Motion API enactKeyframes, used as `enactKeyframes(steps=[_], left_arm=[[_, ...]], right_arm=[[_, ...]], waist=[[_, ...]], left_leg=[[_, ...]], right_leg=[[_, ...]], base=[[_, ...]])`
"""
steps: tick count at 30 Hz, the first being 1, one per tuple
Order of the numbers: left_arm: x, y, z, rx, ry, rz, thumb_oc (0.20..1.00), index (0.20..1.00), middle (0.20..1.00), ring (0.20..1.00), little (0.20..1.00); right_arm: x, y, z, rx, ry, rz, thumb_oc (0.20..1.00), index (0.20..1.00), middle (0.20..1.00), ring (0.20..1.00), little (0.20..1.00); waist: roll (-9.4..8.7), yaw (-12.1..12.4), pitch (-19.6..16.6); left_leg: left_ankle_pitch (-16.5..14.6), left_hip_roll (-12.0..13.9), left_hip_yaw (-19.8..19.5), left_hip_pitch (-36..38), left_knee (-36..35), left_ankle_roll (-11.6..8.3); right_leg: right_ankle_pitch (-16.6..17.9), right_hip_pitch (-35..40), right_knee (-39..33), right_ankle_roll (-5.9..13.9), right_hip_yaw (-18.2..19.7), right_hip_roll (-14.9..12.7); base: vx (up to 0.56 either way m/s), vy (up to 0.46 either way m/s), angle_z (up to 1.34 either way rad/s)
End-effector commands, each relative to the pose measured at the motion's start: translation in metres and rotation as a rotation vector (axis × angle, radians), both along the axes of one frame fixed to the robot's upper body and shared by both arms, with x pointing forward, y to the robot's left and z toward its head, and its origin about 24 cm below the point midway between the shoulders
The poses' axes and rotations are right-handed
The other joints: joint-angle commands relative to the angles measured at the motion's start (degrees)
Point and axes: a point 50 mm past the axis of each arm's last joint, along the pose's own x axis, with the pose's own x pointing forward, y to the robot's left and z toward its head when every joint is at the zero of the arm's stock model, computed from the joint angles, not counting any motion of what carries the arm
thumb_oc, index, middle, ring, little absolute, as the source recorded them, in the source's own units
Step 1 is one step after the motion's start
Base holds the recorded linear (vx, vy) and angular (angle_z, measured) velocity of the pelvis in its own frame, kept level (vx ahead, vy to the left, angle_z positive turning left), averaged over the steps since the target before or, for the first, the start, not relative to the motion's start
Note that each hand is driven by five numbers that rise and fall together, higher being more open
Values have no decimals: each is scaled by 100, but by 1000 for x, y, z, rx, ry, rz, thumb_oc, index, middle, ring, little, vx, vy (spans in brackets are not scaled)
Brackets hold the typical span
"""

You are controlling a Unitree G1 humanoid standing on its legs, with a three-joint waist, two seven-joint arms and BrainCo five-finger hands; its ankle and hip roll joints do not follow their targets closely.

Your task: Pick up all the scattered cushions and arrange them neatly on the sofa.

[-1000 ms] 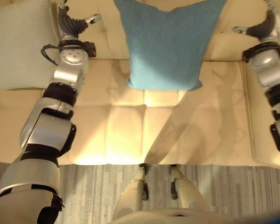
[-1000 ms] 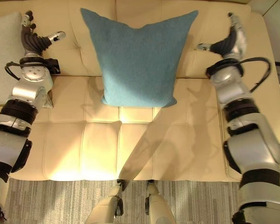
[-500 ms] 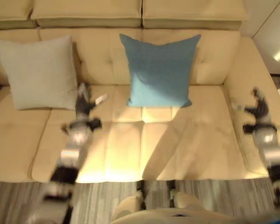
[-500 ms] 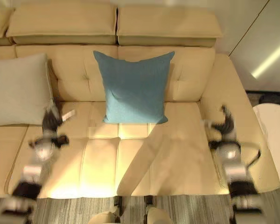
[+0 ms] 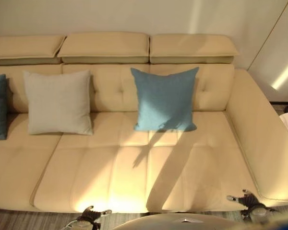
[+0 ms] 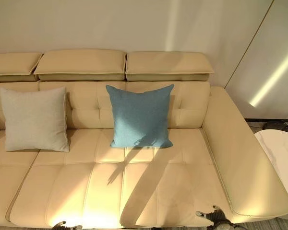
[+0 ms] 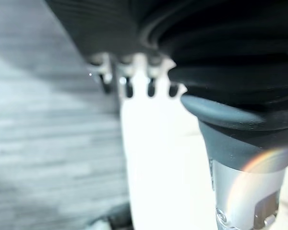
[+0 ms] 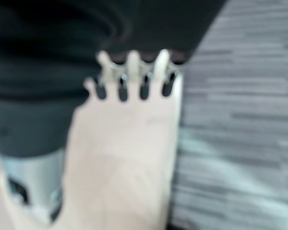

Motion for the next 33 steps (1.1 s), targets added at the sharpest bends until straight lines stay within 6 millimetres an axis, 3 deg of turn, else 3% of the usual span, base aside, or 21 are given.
enactKeyframes(steps=[1, 6, 9, 12, 15, 17, 20, 23, 25, 27, 28, 29, 30, 31, 32, 33], left_arm=[[37, 3, 9, 39, -90, -71, 1000, 1000, 1000, 1000, 1000], [33, -5, 5, 27, -62, -105, 1000, 1000, 1000, 1000, 1000], [46, -7, 8, 49, -90, -178, 1000, 1000, 1000, 1000, 1000], [52, -7, 11, 58, -101, -219, 1000, 1000, 1000, 1000, 1000], [54, -5, 12, 73, -107, -221, 1000, 1000, 1000, 1000, 1000], [52, -4, 11, 72, -94, -208, 1000, 1000, 1000, 1000, 1000], [49, -3, 10, 71, -95, -150, 1000, 1000, 1000, 1000, 1000], [47, -7, 8, 62, -87, -116, 1000, 1000, 1000, 1000, 1000], [57, -9, 11, 70, -101, -151, 1000, 1000, 1000, 1000, 1000], [60, -10, 11, 71, -102, -163, 1000, 1000, 1000, 1000, 1000], [62, -10, 12, 73, -108, -165, 1000, 1000, 1000, 1000, 1000], [62, -11, 11, 74, -107, -166, 1000, 1000, 1000, 1000, 1000], [61, -11, 11, 70, -104, -162, 1000, 1000, 1000, 1000, 1000], [56, -12, 9, 65, -86, -160, 1000, 1000, 1000, 1000, 1000], [58, -17, 8, 57, -92, -178, 1000, 1000, 1000, 1000, 1000], [62, -19, 9, 63, -94, -209, 1000, 1000, 1000, 1000, 1000]], right_arm=[[14, -9, 7, -33, -31, 6, 1000, 1000, 1000, 1000, 1000], [6, -1, 0, -23, 42, 33, 1000, 1000, 1000, 1000, 1000], [14, 3, 0, -34, 36, 63, 1000, 1000, 1000, 1000, 1000], [19, 8, 0, -31, 35, 90, 1000, 1000, 1000, 1000, 1000], [19, 14, -3, -20, 39, 106, 1000, 1000, 1000, 1000, 1000], [14, 19, -6, -3, 52, 95, 1000, 1000, 1000, 1000, 1000], [9, 22, -9, 4, 72, 95, 1000, 1000, 1000, 1000, 1000], [4, 25, -11, 18, 75, 61, 1000, 1000, 1000, 1000, 1000], [-3, 26, -14, 24, 84, 15, 1000, 1000, 1000, 1000, 1000], [-5, 26, -15, 28, 89, 4, 1000, 1000, 1000, 1000, 1000], [-7, 26, -15, 26, 98, 3, 1000, 1000, 1000, 1000, 1000], [-11, 26, -16, 32, 107, -15, 1000, 1000, 1000, 1000, 1000], [-13, 26, -17, 35, 113, -22, 1000, 1000, 1000, 1000, 1000], [-21, 25, -18, 38, 141, -39, 1000, 1000, 1000, 1000, 1000], [-23, 24, -18, 40, 142, -50, 1000, 1000, 1000, 1000, 1000], [-21, 25, -18, 46, 136, -63, 1000, 1000, 1000, 1000, 1000]], waist=[[-84, 65, -66], [-124, 114, 77], [-129, 138, 264], [-86, 95, 379], [22, 137, 464], [11, 212, 392], [-129, 310, 325], [-214, 369, 368], [-348, 327, 550], [-401, 304, 618], [-449, 322, 688], [-615, 197, 693], [-681, 169, 682], [-685, 126, 577], [-543, 50, 447], [-501, 42, 427]], left_leg=[[-153, 298, 241, 491, 60, -516], [-231, 96, 355, 513, 60, -311], [-173, 24, 346, 365, 60, -250], [-103, 63, 354, 243, 60, -193], [31, 181, 282, 119, 60, -112], [61, 219, 227, 35, 60, -116], [212, 230, 126, -131, 60, -190], [669, 461, -91, -538, 101, -429], [953, 616, -23, -987, 109, -580], [922, 628, 19, -1067, 147, -548], [832, 578, -143, -1041, 379, -496], [313, 450, -120, -1021, 1217, -372], [32, 341, -170, -982, 1557, -348], [-412, 88, -438, -625, 1434, -297], [-196, 182, -368, -257, 727, -317], [-75, 158, -381, -216, 540, -337]], right_leg=[[303, -112, 53, 869, -113, -526], [560, -338, 100, 1042, 178, -615], [737, -694, 268, 1139, 291, -665], [622, -925, 745, 1114, 566, -569], [-112, -766, 1793, 820, 725, -375], [-346, -568, 1984, 747, 767, -330], [-480, -102, 1281, 644, 839, -235], [-609, 71, 844, 402, 968, 171], [-401, 85, 454, 340, 725, 351], [-331, 49, 445, 334, 647, 350], [-236, 11, 445, 318, 600, 336], [-114, -114, 435, 301, 434, 174], [-70, -142, 420, 300, 413, 96], [-40, -260, 427, 354, 442, 28], [23, -279, 359, 421, 386, 54], [28, -282, 366, 436, 366, 8]], base=[[-32, 84, -3], [-89, 102, -21], [-191, 73, -50], [-173, 30, -22], [-172, 19, -7], [-138, -67, 6], [-133, -142, 5], [-215, -203, 38], [-359, -219, 79], [-254, -109, 176], [-366, -85, 120], [-331, -40, 57], [-291, 56, 31], [-63, 194, 43], [33, 280, 18], [112, 264, -5]])
